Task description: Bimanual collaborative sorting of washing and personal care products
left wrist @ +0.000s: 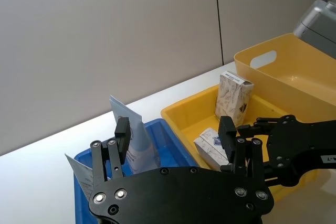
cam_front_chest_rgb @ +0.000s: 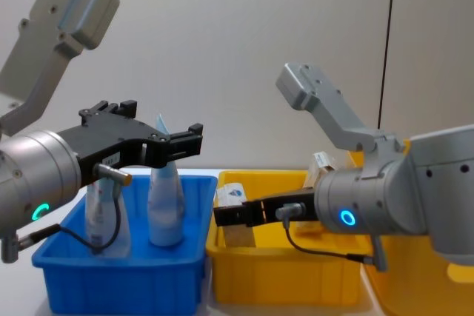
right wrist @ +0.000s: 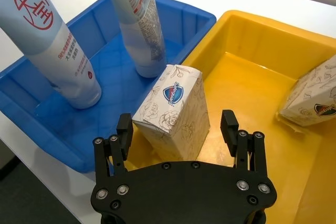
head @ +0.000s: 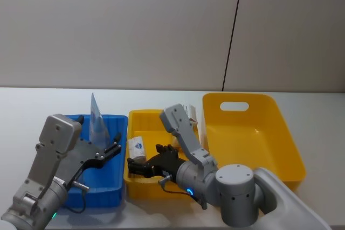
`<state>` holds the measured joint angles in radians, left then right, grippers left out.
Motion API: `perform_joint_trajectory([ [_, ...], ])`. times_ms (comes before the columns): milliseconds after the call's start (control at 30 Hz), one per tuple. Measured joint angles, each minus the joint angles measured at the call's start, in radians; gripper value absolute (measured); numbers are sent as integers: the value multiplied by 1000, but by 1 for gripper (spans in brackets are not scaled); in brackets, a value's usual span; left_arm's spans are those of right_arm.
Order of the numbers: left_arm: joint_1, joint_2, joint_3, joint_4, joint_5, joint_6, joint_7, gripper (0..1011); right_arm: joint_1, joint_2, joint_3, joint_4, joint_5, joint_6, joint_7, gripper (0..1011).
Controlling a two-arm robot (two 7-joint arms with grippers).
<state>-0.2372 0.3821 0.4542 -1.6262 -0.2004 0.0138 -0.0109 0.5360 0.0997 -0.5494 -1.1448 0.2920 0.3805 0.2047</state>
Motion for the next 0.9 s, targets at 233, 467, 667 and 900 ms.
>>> perform_joint_trajectory([
  [233, 0, 0, 0, 0, 0, 0, 0, 1002, -1, -10, 7, 10, -1, -21, 1, 1002],
  [467, 0, 0, 0, 0, 0, 0, 0, 1001, -4, -19, 14, 18, -4, -49, 7, 1002],
  [667, 0, 0, 0, 0, 0, 0, 0, 1001, -8, -21, 20, 18, -5, -58, 10, 1002],
  [900, 0, 0, 0, 0, 0, 0, 0, 1001, -16, -25, 30, 14, -6, -59, 14, 1002],
])
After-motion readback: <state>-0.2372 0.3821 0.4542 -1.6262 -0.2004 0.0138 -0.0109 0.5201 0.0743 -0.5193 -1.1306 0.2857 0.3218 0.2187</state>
